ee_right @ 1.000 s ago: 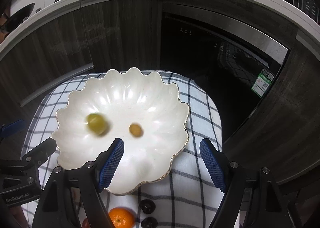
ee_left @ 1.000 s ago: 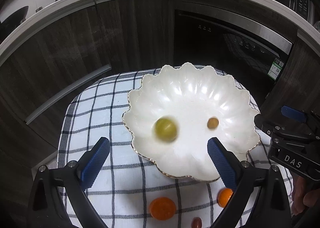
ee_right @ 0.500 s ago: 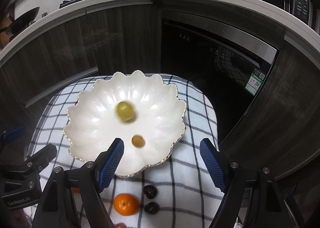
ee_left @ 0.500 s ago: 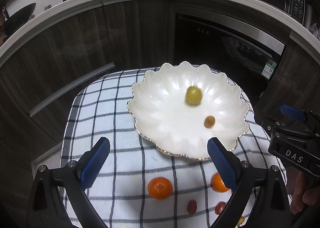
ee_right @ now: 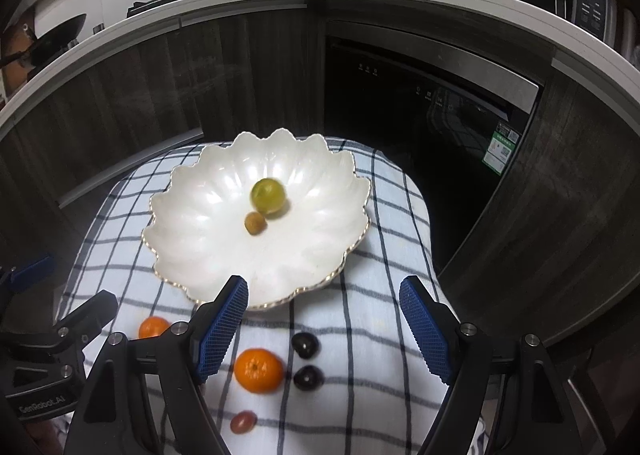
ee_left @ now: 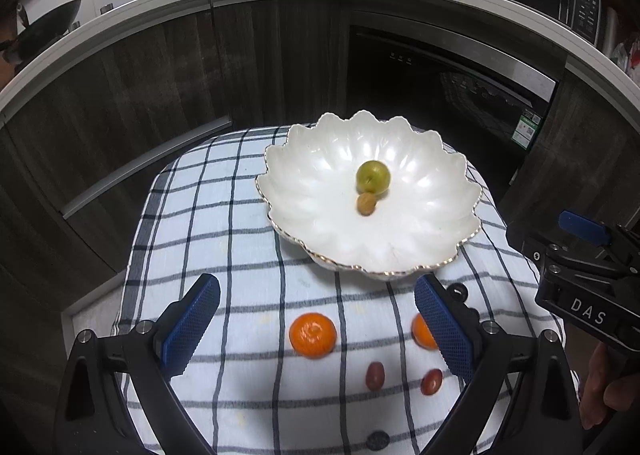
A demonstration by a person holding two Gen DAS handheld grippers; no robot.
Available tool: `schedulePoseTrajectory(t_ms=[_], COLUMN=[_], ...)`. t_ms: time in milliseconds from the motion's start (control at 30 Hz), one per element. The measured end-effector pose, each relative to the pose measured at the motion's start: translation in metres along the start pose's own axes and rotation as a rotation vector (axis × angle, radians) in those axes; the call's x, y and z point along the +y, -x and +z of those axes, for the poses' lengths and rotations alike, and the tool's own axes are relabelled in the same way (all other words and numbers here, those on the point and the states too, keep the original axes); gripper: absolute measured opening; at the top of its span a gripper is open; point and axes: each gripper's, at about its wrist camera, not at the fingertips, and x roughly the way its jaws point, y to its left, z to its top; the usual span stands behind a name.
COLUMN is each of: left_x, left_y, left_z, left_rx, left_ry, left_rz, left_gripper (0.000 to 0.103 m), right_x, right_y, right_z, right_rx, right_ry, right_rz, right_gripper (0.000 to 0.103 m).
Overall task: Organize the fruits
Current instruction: 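Withdraw both open tools from the bowl back over the table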
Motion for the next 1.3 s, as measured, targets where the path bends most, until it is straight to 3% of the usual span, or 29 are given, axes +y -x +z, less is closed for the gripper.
schedulePoseTrajectory(t_ms=[1300], left_x=[-0.021], left_y=[0.027], left_z=[-0.076], left_rx=[0.005], left_ry=[-0.055], left_rz=[-0.016], left_gripper=[0.099], right_x=[0.002], right_y=[0.035], right_z=[-0.079], right_rx=[0.051], right_ry=[0.021], right_rz=[-0.001], right_gripper=[0.079])
